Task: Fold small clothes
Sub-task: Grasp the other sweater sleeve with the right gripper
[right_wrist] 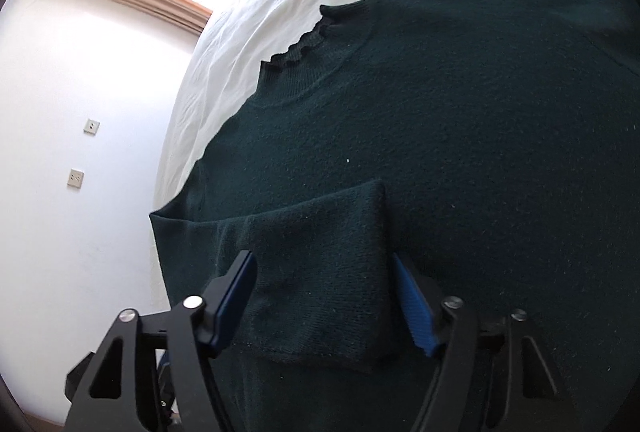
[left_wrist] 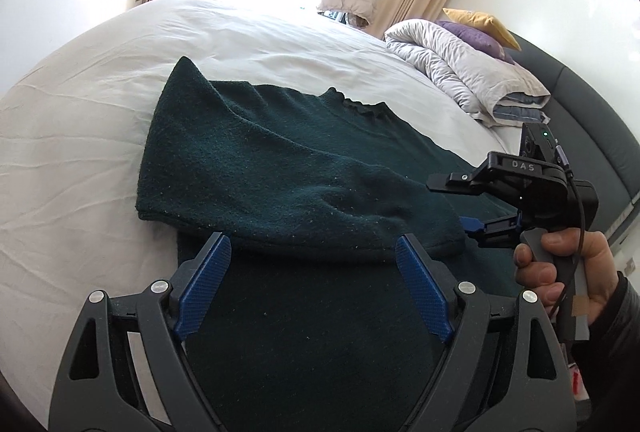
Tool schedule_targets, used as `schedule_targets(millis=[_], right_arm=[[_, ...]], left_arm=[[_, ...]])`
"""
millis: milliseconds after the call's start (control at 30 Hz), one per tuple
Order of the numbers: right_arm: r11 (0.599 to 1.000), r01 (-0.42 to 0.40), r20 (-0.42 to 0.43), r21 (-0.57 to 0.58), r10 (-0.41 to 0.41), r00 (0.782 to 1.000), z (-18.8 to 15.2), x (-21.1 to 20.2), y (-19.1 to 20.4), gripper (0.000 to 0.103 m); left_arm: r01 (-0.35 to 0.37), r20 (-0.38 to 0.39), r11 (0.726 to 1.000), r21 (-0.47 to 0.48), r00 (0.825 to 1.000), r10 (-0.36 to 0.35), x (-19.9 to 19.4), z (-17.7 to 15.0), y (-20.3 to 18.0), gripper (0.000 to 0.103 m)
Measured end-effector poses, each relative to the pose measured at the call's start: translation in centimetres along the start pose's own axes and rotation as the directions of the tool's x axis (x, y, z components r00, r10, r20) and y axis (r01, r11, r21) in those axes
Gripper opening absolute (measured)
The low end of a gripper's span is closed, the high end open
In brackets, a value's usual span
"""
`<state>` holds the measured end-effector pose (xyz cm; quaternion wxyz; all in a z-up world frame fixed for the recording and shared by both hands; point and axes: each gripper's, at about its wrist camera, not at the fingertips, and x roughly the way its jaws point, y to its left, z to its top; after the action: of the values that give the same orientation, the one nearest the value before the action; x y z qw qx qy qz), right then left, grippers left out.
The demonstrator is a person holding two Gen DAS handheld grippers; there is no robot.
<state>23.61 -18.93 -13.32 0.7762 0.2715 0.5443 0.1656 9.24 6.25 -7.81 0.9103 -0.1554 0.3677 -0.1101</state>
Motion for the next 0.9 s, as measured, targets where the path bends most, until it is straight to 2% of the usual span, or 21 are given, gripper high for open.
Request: schedule_targets(millis=[33,67,133,233,367,567,767,900], right_arm=[[1.000,0.018,-0.001,-0.016,-0.018,1.000,-0.1,0.0,0.1,0.052],[0.999,0.038,0.000,-0.030,-0.038,0.999,-0.1,-0.1,0.0,0.048],[0.997,0.071,0.011,-0.038,-0.071,0.997,0.0,-0.4,-0.3,0.018],[0.997,0.052,0.036,-0.049,-0.050,0.998,0.3,-1.4,-0.6,0.009],[0.992,0.031,0.072,-0.122,-0.023,0.997,0.5,-2.6,0.9,0.009],[0.989,0.031,0.137,-0.142,-0.011,0.990,1.2,-4.3,1.3,0.009],[0.994,0.062,0.216,-0.090,-0.042,0.976,3.1,-6.8,-1.3,0.009],[0.993,0.108,0.229,-0.049,-0.094,0.969,4.0,-7.2,-3.8,0.009]], left_arm=[[-0.001,0.002,1.000,-0.002,1.000,0.001,0.0,0.0,0.1,0.085],[-0.004,0.004,1.000,-0.003,1.000,0.004,-0.1,0.0,0.0,0.085],[-0.007,0.003,1.000,-0.003,1.000,0.007,-0.2,0.0,0.1,0.085],[-0.014,0.006,1.000,-0.010,1.000,0.014,-0.3,0.0,0.2,0.085],[-0.017,0.006,0.999,-0.042,1.000,0.017,-0.3,0.1,0.9,0.085],[-0.022,0.020,0.998,-0.060,1.000,0.023,-0.8,0.2,1.2,0.085],[-0.025,0.033,0.997,-0.075,0.999,0.027,-1.2,0.2,1.7,0.085],[-0.028,0.035,0.996,-0.079,0.999,0.031,-1.3,0.3,1.9,0.085]])
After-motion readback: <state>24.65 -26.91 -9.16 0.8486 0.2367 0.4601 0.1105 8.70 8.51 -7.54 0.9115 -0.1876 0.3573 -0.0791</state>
